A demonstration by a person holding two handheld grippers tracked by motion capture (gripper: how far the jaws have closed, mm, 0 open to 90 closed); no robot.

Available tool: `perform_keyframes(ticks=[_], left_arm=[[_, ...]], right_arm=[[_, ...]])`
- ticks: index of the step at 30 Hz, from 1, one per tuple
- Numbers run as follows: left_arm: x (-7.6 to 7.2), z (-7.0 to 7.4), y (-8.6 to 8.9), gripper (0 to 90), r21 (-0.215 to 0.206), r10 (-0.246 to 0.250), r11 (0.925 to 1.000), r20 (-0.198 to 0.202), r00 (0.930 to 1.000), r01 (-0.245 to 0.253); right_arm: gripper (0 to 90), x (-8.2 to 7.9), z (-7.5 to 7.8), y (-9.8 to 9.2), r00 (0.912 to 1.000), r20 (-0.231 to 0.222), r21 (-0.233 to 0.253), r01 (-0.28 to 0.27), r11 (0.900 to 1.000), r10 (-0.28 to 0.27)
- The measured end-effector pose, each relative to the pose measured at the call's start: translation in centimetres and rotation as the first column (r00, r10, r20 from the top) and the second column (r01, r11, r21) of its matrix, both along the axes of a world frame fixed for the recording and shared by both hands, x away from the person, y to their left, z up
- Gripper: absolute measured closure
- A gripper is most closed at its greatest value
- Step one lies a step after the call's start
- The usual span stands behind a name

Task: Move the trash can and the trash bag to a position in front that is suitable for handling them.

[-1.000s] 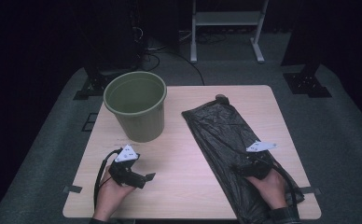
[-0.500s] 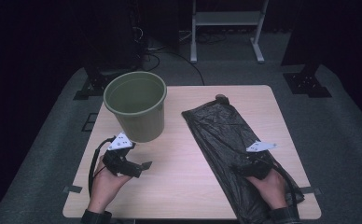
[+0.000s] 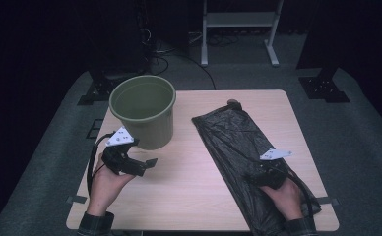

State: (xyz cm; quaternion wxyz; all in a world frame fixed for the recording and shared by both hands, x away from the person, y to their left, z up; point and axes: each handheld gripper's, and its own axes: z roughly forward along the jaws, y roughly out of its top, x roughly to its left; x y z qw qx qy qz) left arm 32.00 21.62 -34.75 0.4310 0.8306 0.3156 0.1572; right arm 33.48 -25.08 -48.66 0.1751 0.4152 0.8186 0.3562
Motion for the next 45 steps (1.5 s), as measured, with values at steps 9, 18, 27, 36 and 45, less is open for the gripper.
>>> perform_keyframes(ticks=[9, 18, 27, 36, 45], left_arm=[[0.6, 2.6, -0.5, 1.7, 0.003, -0.016, 0.9999, 0.037, 0.9992, 0.016], [2.2, 5.1, -1.0, 1.7, 0.005, -0.025, 0.9997, 0.063, 0.9977, 0.025], [5.3, 5.9, -1.4, 1.6, 0.023, -0.023, 0.9995, 0.055, 0.9982, 0.022], [7.5, 4.6, -1.9, 0.7, 0.032, -0.055, 0.9980, 0.012, 0.9984, 0.054], [7.9, 3.7, -2.9, 0.0, 0.033, -0.108, 0.9935, -0.045, 0.9932, 0.109]], right_arm=[[10.0, 0.0, 0.0, 0.0, 1.0000, 0.000, 0.000, 0.000, 1.000, 0.000], [10.0, 0.0, 0.0, 0.0, 1.0000, 0.000, 0.000, 0.000, 1.000, 0.000], [10.0, 0.0, 0.0, 0.0, 1.0000, 0.000, 0.000, 0.000, 1.000, 0.000], [10.0, 0.0, 0.0, 0.0, 1.0000, 0.000, -0.001, 0.000, 1.000, 0.000], [10.0, 0.0, 0.0, 0.0, 1.0000, -0.001, 0.001, 0.000, 1.000, 0.000]])
